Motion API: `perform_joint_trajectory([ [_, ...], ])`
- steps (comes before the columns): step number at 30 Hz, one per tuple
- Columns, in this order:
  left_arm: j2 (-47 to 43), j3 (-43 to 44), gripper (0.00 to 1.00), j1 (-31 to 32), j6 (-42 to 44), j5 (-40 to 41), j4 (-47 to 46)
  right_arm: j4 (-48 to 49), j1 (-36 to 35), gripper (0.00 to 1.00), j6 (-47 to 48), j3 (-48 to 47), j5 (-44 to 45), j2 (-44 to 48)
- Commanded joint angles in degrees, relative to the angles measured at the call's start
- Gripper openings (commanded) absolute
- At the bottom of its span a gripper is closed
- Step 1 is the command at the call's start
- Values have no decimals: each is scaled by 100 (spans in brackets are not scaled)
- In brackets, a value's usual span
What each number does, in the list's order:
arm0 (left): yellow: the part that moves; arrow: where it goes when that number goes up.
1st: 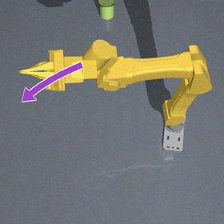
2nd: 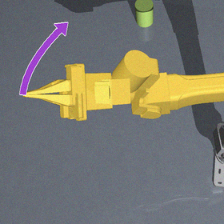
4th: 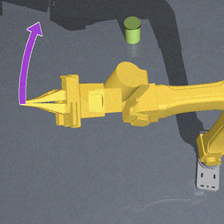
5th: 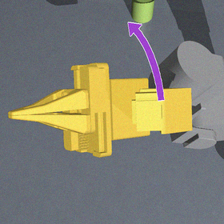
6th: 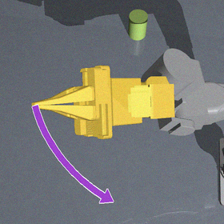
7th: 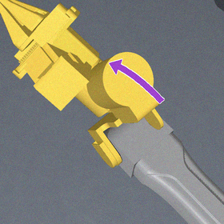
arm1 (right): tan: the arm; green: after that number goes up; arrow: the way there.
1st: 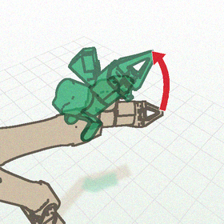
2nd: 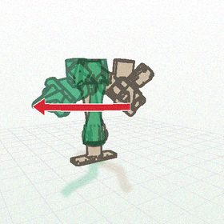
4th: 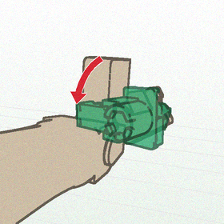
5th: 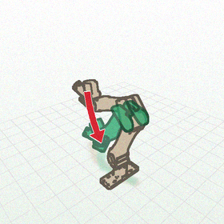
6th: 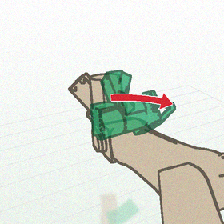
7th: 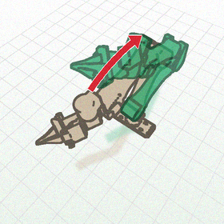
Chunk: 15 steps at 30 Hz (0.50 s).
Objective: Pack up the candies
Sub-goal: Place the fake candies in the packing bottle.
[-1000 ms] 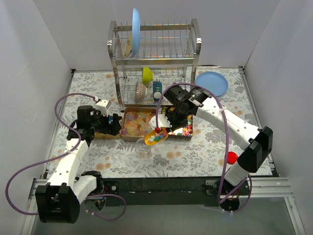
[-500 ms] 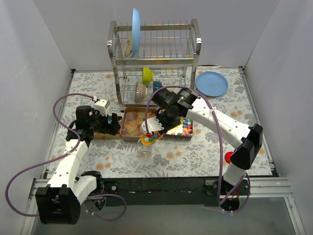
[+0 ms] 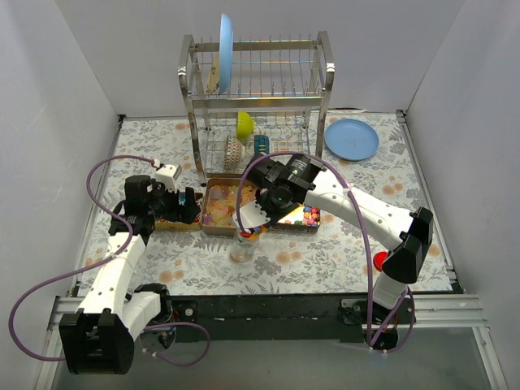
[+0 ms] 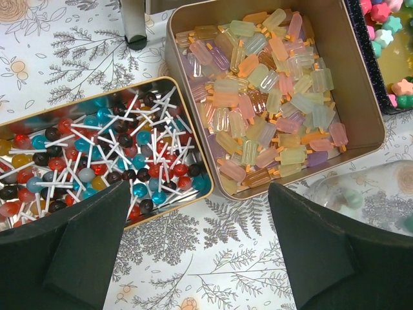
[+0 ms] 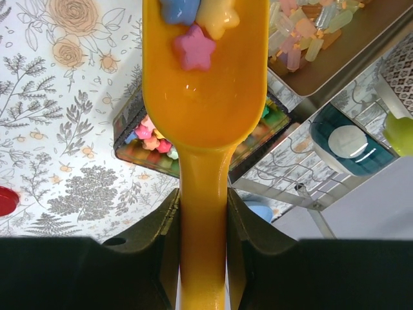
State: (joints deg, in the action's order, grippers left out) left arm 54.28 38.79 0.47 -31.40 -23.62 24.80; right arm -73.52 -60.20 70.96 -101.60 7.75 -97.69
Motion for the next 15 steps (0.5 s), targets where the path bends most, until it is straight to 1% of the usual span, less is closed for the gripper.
perform_joint_trajectory([
  [1, -181, 50, 88, -38, -24, -222, -107, -66, -140, 1, 155, -492, 306, -39],
  [3, -172, 41, 88, -38, -24, -240, -115, -128, -193, 1, 164, -711, 341, -110],
  [6, -172, 59, 88, -38, -51, -292, -124, -128, -255, 1, 216, -782, 420, -128],
  [12, -102, 226, 87, -38, -130, -600, -124, -102, -272, 1, 261, -712, 570, -31],
  [14, -93, 287, 86, -38, -191, -714, -142, -84, -255, 1, 199, -546, 649, 30],
  [15, -85, 314, 85, -38, -200, -958, -133, -23, -220, 1, 103, -493, 658, 57],
])
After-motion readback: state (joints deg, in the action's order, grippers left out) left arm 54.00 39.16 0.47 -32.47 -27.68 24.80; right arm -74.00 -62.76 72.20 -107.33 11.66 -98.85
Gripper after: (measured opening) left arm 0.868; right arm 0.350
